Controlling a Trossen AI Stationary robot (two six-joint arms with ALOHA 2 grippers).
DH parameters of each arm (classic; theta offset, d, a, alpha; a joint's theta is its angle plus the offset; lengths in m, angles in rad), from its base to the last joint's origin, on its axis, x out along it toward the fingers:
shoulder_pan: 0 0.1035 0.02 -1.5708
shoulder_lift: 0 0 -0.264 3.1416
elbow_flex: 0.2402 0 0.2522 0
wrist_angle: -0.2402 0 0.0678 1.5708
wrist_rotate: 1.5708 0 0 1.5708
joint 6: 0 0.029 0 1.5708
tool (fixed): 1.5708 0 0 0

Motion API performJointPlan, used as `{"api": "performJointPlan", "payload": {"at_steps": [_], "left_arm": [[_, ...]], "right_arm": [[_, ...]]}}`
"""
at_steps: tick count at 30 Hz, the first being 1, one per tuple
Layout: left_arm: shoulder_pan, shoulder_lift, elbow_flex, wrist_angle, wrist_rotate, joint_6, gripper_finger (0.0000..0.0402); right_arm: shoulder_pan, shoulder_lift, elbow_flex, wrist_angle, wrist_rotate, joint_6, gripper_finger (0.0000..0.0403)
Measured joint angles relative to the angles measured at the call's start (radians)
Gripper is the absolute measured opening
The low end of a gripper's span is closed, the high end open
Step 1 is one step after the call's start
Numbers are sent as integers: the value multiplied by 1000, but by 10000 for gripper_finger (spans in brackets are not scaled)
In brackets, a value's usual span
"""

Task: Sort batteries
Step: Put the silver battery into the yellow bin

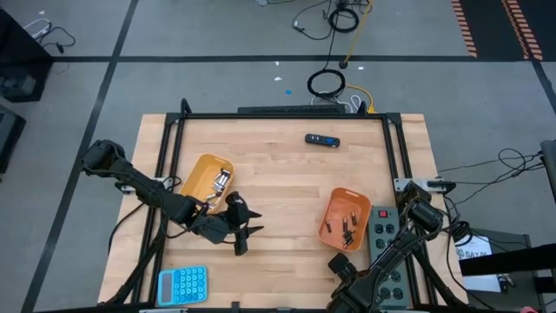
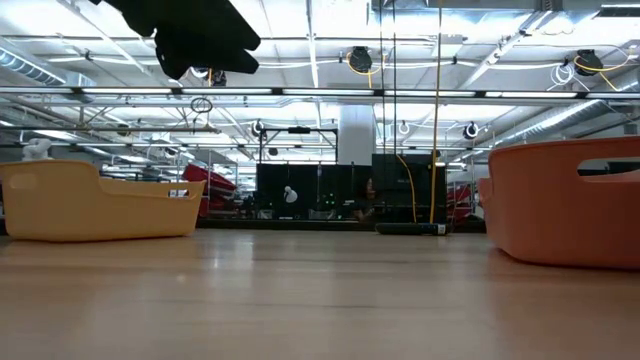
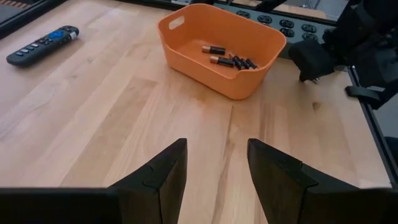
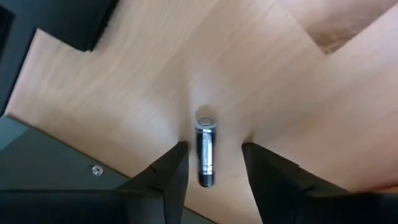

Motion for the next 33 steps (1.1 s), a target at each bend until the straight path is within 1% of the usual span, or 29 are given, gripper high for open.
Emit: {"api": "performJointPlan", "payload": {"at_steps": [8,11,16,18,21,27,31,33], "left_arm": [[-2,0,0,1,1,-1,177],[-2,0,0,10,2,0,177],[-4,0,0,10,7,16,177],[-5,0,0,15,4,58,177],[-9,0,0,23,-39,131,177],[-5,0,0,31,-168,357,177],[-1,0,0,100,-207,440,177],[-2,0,0,117,-233,447,177]], "right_arm": [[-3,-2,2,-18,70,29,148],[-13,-3,2,-22,104,8,148],[-43,-3,2,-28,133,-38,148],[-54,-3,2,-31,136,-72,148],[-73,-3,2,-42,145,-123,148],[-126,-47,0,-46,256,-146,148],[-168,-92,0,-44,312,-134,148],[-189,-98,0,-45,348,-135,148]]}}
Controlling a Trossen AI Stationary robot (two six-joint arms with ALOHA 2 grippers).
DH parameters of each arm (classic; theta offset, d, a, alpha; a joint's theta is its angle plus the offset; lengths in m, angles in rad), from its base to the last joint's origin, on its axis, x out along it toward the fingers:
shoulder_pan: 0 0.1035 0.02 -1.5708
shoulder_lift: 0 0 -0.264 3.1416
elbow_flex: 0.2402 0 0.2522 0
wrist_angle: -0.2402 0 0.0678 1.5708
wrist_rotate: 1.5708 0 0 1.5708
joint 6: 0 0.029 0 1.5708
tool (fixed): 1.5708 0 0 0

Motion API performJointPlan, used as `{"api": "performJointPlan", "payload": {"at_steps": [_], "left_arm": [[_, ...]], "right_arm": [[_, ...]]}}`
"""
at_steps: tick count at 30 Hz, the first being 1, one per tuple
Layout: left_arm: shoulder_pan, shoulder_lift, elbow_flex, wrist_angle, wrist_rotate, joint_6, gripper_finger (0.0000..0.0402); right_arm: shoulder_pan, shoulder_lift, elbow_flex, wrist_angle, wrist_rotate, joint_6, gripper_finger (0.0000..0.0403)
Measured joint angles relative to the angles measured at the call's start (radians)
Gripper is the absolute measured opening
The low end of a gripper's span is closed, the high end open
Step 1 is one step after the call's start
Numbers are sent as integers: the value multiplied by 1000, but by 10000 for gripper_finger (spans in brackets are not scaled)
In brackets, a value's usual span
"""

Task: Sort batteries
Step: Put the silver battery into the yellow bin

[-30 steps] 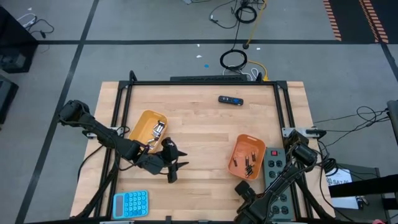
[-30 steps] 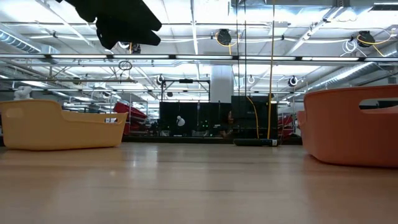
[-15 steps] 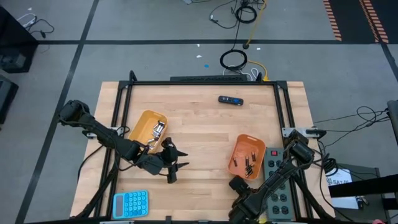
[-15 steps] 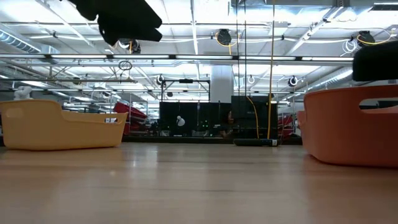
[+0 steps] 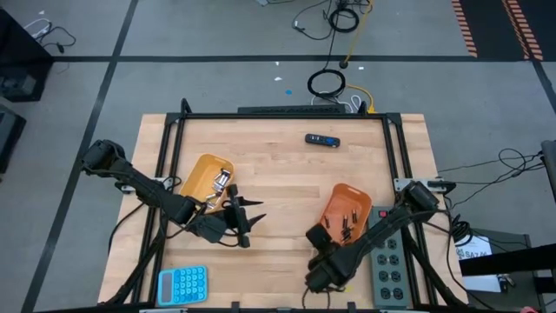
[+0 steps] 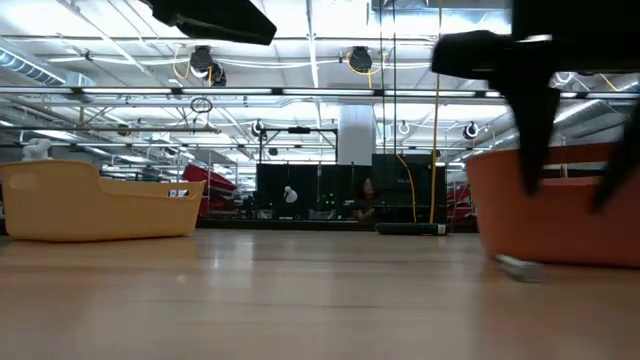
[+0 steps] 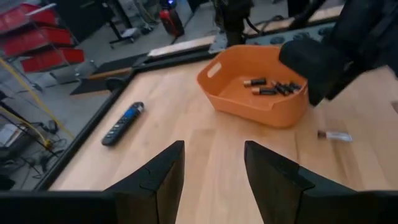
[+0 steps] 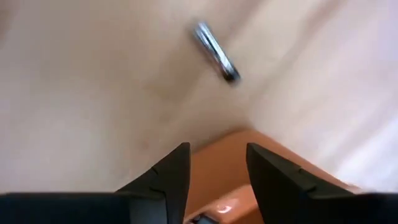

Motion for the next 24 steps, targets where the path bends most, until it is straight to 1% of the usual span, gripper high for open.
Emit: {"api": "performJointPlan", "payload": {"at_steps": [3,6,9,11,15,17,19,21,22,24], "left_arm": [[-12,0,0,1,-16,-15,177],[-30,0,0,-12,-7,-40,177],[-26,0,0,-46,19,-160,177],[4,2,0,-93,103,-276,177],[74,45,0,-204,391,-494,177],[91,71,0,-250,517,-553,177],[98,93,0,-290,623,-581,177],[98,111,0,-323,699,-617,177],[98,116,0,-343,720,-638,177],[97,127,0,-398,728,-685,177]], "right_arm": [[-20,-18,0,3,63,39,148],[-21,-55,0,38,125,140,148],[-10,-81,0,128,182,233,148],[0,-87,0,178,221,288,148],[14,-87,0,197,289,490,148],[24,-87,0,196,308,595,148],[39,-87,0,195,324,661,148],[60,-87,0,195,336,690,148],[69,-87,0,194,345,704,148],[83,-87,0,193,350,726,148]]}}
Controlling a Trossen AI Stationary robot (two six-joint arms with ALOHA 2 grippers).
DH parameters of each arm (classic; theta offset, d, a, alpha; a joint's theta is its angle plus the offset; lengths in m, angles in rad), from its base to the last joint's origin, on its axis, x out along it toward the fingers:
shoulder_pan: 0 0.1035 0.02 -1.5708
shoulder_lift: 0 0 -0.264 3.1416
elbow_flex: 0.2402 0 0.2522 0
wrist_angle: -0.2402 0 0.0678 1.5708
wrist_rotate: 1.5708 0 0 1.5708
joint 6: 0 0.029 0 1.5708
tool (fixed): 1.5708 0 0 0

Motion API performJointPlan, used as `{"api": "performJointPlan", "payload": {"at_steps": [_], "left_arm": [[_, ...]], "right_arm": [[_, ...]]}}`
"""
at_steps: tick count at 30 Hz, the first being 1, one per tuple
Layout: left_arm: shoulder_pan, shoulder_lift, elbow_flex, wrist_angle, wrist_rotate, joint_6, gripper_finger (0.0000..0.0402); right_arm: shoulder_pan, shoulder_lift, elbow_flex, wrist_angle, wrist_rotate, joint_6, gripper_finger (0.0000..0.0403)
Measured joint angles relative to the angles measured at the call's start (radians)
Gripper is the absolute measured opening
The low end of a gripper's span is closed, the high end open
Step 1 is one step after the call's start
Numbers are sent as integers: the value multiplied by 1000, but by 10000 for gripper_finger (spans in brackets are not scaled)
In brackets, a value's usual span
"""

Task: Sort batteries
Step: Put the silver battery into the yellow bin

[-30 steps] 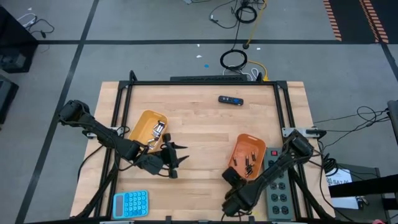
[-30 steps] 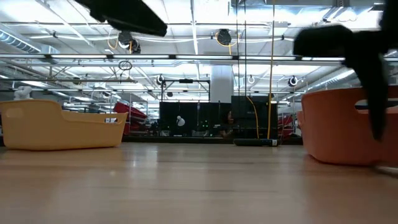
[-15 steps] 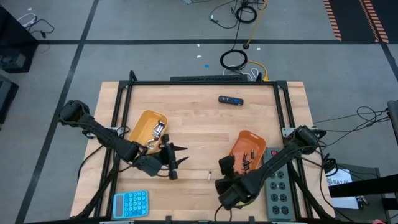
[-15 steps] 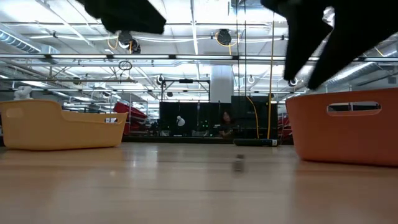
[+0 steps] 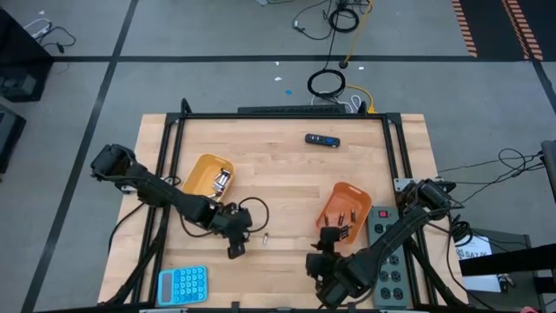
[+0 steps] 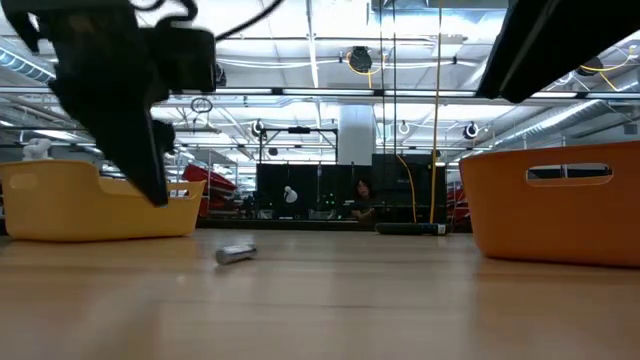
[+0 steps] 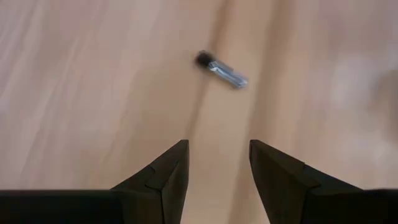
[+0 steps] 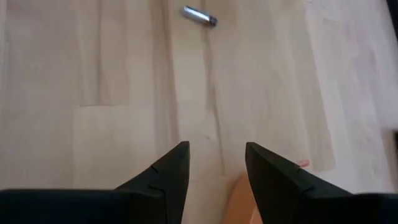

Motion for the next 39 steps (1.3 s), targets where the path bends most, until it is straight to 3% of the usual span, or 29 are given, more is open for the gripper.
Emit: {"api": "performJointPlan", "payload": {"at_steps": [20,39], "left_arm": [[-7,43,0,-213,1,-176,177],[-10,43,-29,-285,-10,-173,177]], "right_arm": [[8,0,0,-24,25,14,148],[4,0,0,-21,24,-54,148]]}}
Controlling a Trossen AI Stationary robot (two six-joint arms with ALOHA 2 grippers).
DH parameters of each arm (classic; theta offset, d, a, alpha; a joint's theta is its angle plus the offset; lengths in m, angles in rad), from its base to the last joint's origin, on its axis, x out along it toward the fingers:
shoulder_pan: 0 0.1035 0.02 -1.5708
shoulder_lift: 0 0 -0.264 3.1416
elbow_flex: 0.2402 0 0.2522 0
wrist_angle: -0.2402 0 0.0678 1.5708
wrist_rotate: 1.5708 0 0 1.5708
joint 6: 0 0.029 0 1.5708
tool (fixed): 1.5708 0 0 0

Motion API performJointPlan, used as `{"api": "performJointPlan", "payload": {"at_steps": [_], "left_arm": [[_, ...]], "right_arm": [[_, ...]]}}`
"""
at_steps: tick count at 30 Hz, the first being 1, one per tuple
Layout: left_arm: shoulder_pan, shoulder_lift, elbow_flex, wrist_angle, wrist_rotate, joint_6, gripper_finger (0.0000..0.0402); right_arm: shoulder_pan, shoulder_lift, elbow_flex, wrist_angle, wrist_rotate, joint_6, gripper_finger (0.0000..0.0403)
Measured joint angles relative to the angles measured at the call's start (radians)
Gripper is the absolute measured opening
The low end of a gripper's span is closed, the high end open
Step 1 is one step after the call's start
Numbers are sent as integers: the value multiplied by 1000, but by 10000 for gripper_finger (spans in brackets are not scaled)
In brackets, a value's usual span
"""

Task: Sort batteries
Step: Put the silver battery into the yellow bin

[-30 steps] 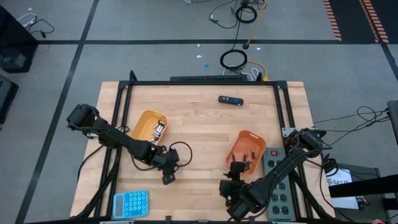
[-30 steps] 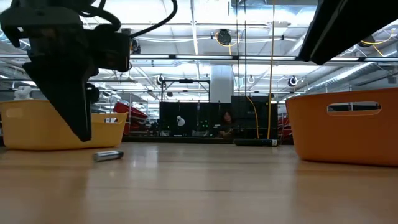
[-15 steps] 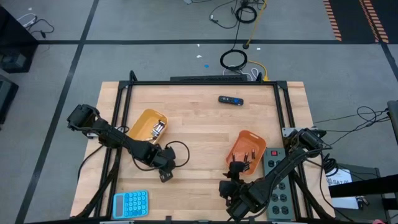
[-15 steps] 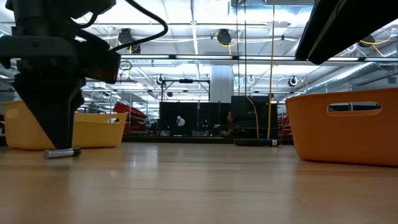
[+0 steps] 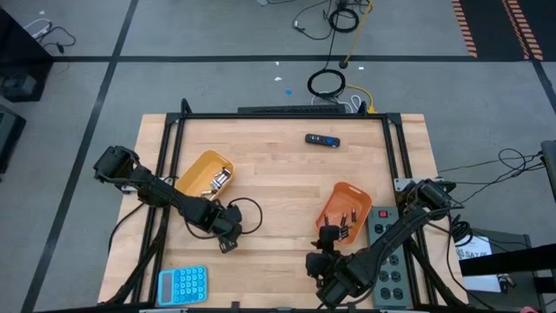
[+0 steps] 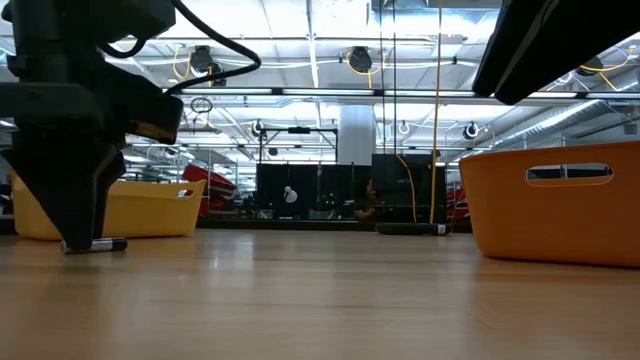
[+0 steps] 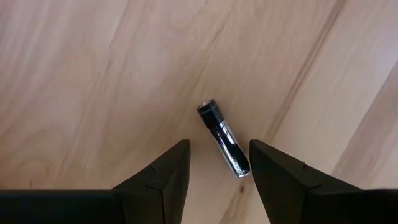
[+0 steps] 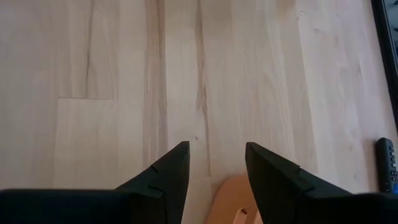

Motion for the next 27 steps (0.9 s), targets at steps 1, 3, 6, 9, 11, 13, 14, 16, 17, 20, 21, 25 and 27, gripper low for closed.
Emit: {"api": "performJointPlan", "payload": {"at_steps": [1,3,6,9,11,13,14,16,17,20,21,25,27], "left_arm": [[0,0,0,0,-2,0,177],[-2,0,0,-1,-15,12,177],[-4,0,0,-2,-34,46,171],[-4,0,0,-1,-46,58,142],[-4,0,0,1,-47,75,106],[-4,0,0,1,-47,81,61],[-4,1,0,4,-48,89,38],[-5,-1,4,14,-54,105,13],[-5,0,5,15,-55,108,11],[-5,1,6,13,-55,126,6],[-5,1,7,13,-55,127,5],[-6,2,9,10,-65,125,10],[-6,2,9,9,-69,125,20]], "right_arm": [[0,0,0,0,0,-2,148],[0,0,0,0,0,-2,148],[0,0,0,0,2,-1,148],[0,0,0,0,2,0,148],[0,0,0,0,2,1,148],[0,0,0,0,2,1,148],[0,0,0,0,2,1,148],[0,0,0,0,2,1,148],[0,0,0,0,2,2,148],[0,0,0,1,1,2,148],[0,0,0,2,1,2,148],[0,0,0,5,1,2,148],[0,0,0,6,1,2,148]]}}
